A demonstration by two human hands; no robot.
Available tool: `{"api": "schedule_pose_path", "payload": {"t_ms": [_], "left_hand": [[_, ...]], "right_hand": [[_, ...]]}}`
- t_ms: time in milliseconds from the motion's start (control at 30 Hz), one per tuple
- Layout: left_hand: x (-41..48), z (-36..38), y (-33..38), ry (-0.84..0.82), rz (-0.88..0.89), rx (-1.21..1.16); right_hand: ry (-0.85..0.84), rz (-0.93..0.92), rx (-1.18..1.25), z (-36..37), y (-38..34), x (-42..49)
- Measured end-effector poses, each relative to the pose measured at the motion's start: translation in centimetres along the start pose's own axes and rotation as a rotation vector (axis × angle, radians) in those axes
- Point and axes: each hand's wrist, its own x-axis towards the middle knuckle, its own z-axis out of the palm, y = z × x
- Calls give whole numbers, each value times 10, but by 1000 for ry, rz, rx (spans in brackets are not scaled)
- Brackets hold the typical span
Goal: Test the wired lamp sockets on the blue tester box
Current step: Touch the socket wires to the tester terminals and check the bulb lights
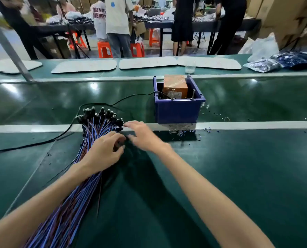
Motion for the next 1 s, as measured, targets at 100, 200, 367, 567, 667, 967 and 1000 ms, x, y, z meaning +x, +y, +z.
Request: {"api": "schedule_pose_path", "payload": {"t_ms": [100, 200, 367, 567, 667, 967, 1000], "left_hand": [[-2, 9, -11, 65, -54, 158], [-5, 17, -13, 58, -43, 248], [-4, 21, -11, 118, -76, 366], [0, 21, -20, 110, -90, 420], [-1, 20, -22, 95, -67, 396], [7, 22, 77, -364, -313, -695], [11, 26, 98, -462, -415, -962]], "right_hand": [[-88, 18, -313, 25, -5, 10], [13, 46, -441, 38, -7, 2], [224, 12, -116, 19, -6, -24], [499, 140, 546, -67, 21, -88], [771, 273, 1012, -121, 57, -124], [828, 144, 1233, -147, 61, -175], [746, 84, 1201, -138, 55, -177]]}}
